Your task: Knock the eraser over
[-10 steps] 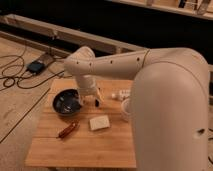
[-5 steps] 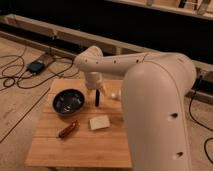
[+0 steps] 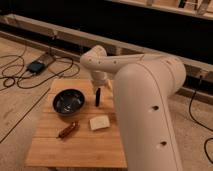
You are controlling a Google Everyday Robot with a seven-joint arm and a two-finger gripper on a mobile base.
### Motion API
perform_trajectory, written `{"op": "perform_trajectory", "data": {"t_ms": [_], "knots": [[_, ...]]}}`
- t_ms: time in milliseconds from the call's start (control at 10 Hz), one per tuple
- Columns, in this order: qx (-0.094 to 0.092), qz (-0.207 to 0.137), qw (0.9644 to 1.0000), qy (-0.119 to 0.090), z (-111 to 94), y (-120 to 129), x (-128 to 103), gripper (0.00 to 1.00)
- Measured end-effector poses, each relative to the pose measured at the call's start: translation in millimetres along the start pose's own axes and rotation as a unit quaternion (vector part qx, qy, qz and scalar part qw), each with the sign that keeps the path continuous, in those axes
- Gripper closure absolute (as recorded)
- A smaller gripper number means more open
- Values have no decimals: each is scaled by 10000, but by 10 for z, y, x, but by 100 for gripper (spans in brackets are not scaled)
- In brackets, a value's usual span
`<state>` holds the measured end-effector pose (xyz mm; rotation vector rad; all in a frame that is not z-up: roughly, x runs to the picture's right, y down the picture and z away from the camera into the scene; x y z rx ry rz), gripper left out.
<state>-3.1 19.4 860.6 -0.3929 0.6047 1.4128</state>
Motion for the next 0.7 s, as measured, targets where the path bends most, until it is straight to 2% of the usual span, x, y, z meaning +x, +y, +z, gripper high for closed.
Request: {"op": "perform_trajectory", "data": {"t_ms": [200, 400, 700], "knots": [[116, 28, 9999, -43, -36, -110, -32, 35], [49, -3, 9999, -94, -91, -60, -45, 35], [45, -5, 9999, -99, -88, -57, -47, 35]]}}
